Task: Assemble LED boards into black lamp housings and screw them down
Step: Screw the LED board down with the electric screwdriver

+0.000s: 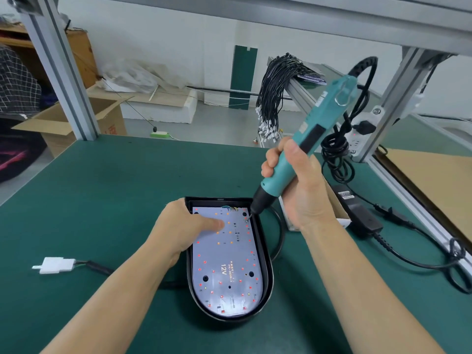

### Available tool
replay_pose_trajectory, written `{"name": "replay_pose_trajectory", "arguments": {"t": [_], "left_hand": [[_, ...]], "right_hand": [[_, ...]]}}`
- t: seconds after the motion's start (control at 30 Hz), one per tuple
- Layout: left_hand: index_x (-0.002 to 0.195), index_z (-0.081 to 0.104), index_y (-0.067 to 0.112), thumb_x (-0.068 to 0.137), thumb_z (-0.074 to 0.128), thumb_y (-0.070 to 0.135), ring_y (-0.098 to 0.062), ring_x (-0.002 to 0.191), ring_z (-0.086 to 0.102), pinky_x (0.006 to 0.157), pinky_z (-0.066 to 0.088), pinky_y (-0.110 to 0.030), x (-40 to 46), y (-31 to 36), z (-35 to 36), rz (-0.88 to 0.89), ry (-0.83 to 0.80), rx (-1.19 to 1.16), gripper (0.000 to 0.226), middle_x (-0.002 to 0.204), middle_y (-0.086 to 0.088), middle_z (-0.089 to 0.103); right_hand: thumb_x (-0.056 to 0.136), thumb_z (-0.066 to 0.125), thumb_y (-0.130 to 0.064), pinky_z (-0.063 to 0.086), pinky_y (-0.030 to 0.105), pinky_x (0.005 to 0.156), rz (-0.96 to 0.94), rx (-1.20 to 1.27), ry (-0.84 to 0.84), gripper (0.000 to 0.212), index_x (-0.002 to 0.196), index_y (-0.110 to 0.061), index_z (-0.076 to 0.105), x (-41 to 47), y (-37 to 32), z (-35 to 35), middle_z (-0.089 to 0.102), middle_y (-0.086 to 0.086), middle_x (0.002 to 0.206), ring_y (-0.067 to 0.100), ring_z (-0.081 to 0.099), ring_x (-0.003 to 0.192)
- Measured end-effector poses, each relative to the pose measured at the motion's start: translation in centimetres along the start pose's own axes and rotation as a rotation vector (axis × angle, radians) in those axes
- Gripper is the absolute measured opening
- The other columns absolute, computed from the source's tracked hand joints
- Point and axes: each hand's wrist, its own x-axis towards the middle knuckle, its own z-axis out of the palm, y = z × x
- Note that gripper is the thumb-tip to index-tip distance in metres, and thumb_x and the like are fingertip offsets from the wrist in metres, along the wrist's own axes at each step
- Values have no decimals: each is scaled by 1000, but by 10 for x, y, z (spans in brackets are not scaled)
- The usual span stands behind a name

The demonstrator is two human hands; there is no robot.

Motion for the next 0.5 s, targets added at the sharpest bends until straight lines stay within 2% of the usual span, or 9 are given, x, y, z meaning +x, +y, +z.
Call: {"name": "replay_pose_trajectory", "arguments": {"t": [0.1, 0.2, 0.3, 0.37, 0.43, 0.5], "left_hand": [[79, 72, 19, 65, 84, 7, -23, 82, 71, 79, 56, -37, 1, 1, 1, -3, 7, 16, 22, 77, 3, 75], [73, 73, 22, 64, 84, 8, -26, 85, 71, 83, 56, -42, 1, 3, 3, 0, 7, 42, 21, 79, 2, 75], [74, 74, 21, 64, 84, 7, -25, 85, 71, 82, 56, -39, 1, 4, 3, -7, -3, 32, 20, 78, 3, 75], [77, 74, 19, 65, 84, 6, -24, 83, 72, 80, 56, -37, 0, 3, 1, -31, -4, 8, 20, 79, 3, 76], [79, 74, 16, 66, 83, 5, -25, 83, 72, 80, 57, -38, -1, 3, 1, -56, -11, -15, 19, 80, 0, 76], [81, 74, 13, 67, 82, 4, -28, 84, 72, 81, 56, -40, -3, 5, 2, -63, -14, -11, 18, 83, -5, 76]], "right_hand": [[76, 66, -23, 43, 26, 66, 30, -15, -97, 16, 83, -18, 53, -1, -4, -5, 51, 0, 72, 17, 49, 64], [69, 66, -16, 42, 28, 68, 75, -54, -277, 15, 82, -17, 58, 0, -8, -7, 53, 1, 69, 20, 48, 63], [66, 65, -14, 39, 28, 64, 82, -73, -348, 9, 70, -15, 57, -1, -6, -6, 49, 2, 60, 20, 44, 55], [65, 63, -14, 38, 26, 62, 65, 19, -289, 12, 62, -16, 52, -2, -3, -3, 44, 1, 58, 18, 41, 54], [63, 65, -16, 40, 25, 61, 34, 133, -150, 20, 64, -15, 45, -4, 0, -3, 42, 0, 58, 16, 40, 54], [54, 80, -18, 41, 23, 59, 27, 234, -39, 36, 66, -16, 46, -6, 3, -8, 44, -3, 59, 13, 42, 54]]}}
